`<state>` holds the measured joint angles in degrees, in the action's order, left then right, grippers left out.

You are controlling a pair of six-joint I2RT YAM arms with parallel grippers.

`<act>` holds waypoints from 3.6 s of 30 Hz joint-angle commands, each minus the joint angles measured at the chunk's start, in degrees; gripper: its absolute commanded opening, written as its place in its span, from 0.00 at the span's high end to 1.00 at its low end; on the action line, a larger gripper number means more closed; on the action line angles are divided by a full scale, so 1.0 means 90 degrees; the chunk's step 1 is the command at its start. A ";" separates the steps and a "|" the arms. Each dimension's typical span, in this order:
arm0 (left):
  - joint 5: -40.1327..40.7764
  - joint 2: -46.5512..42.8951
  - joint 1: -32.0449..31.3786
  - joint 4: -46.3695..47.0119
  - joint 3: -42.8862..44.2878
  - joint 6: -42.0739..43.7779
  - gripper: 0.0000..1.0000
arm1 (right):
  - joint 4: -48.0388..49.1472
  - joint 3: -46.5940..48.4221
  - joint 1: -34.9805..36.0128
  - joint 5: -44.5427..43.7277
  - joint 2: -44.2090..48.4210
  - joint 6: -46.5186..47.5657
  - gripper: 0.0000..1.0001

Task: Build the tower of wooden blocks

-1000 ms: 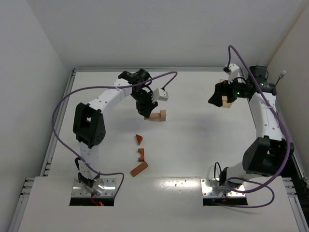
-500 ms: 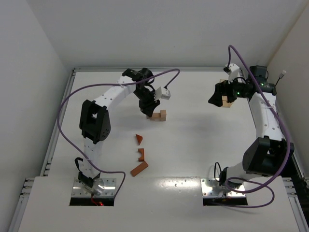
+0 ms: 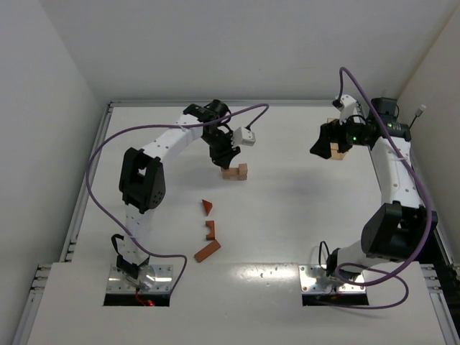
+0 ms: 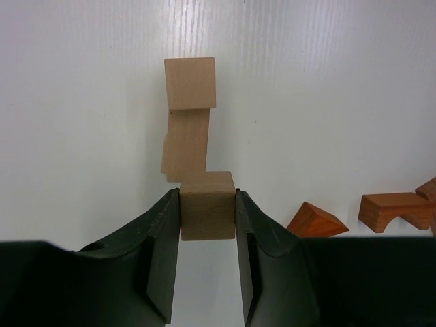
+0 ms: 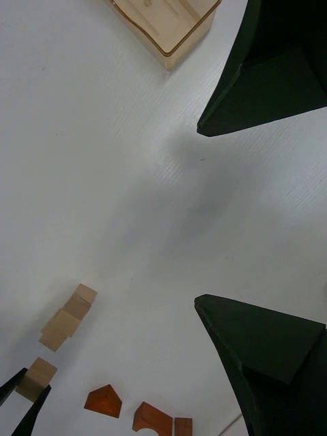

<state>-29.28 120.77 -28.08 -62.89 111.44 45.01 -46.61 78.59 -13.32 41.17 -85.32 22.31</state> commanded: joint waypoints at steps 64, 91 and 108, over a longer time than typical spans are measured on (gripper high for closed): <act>-0.0086 0.0829 -0.0123 0.0260 0.0382 0.0203 0.99 | 0.0003 0.0370 -0.0014 0.0348 -0.0432 0.0197 0.00; -0.0087 0.0712 -0.0064 0.0318 0.0382 0.0145 0.99 | -0.0055 0.0486 -0.0014 0.0348 -0.0549 0.0197 0.00; 0.0030 0.0526 -0.0064 0.0377 0.0382 0.0145 0.99 | -0.0114 0.0545 0.0045 0.0406 -0.0667 0.0197 0.00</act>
<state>-28.23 127.70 -28.80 -60.05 113.12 45.87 -48.07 81.03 -13.26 42.33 -90.98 22.94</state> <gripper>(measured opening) 0.290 0.993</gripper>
